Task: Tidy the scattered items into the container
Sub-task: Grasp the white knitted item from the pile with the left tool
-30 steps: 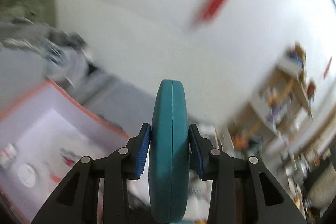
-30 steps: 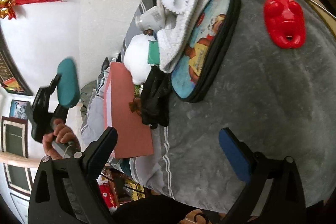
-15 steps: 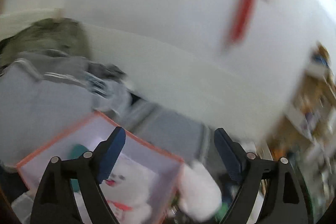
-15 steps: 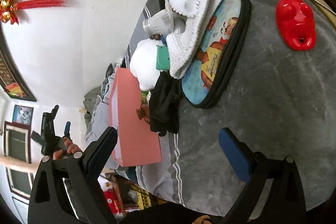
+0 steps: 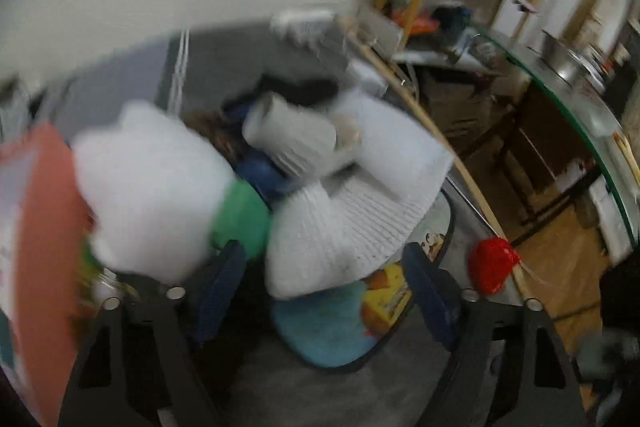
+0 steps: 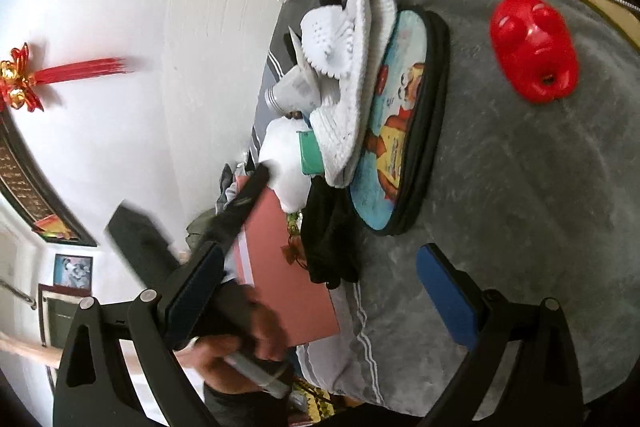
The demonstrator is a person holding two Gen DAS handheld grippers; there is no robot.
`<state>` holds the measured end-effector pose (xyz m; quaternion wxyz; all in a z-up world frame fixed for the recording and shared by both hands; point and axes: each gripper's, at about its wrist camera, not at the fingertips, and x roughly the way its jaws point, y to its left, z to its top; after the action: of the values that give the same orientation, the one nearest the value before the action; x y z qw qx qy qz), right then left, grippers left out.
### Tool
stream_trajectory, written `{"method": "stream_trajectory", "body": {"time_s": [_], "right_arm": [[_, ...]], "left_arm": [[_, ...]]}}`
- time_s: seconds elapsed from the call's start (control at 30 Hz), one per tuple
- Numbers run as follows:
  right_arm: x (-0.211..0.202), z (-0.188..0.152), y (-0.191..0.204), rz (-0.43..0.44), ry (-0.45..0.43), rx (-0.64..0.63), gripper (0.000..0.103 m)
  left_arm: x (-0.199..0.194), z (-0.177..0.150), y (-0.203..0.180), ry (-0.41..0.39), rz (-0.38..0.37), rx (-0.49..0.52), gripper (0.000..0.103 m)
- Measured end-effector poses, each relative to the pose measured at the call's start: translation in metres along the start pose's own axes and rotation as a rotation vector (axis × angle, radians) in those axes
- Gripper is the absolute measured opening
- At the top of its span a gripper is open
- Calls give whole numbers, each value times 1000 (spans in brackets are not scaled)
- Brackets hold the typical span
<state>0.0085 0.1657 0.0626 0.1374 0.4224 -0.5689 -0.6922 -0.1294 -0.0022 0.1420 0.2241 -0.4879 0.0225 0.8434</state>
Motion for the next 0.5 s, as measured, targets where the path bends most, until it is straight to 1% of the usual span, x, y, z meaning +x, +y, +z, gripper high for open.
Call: {"method": "stream_trajectory", "body": {"time_s": [0.1,0.2,0.27,0.3,0.33,0.37,0.4,0.43,0.47,0.5], "right_arm": [[-4,3,1,-5,1,-24,98],[-10,10,-2,-16,2,-38,98],[-10,13,-7,-29,6,-34,98],[-9,15,-9,-35,10,-29,98],[-7,16,-12,-41,14,-23,98],[-7,16,-15,-45,18,-17,98],[-6,17,-17,-50,18,-13,98],[-6,18,-18,-54,18,-12,98],[-8,17,-19,-54,20,-17,98],[-8,17,-18,-54,20,-25,96]], "left_arm": [[24,7,2,27,6,-90,78],[44,7,12,58,-10,-164,78],[66,4,17,115,-40,-222,78],[74,2,17,124,-25,-227,77],[77,1,14,118,-22,-222,54],[76,3,15,115,-43,-232,29],[72,6,18,121,-73,-261,13],[66,9,25,119,-135,-314,12],[56,11,32,92,-224,-354,12],[51,14,35,79,-259,-370,12]]}}
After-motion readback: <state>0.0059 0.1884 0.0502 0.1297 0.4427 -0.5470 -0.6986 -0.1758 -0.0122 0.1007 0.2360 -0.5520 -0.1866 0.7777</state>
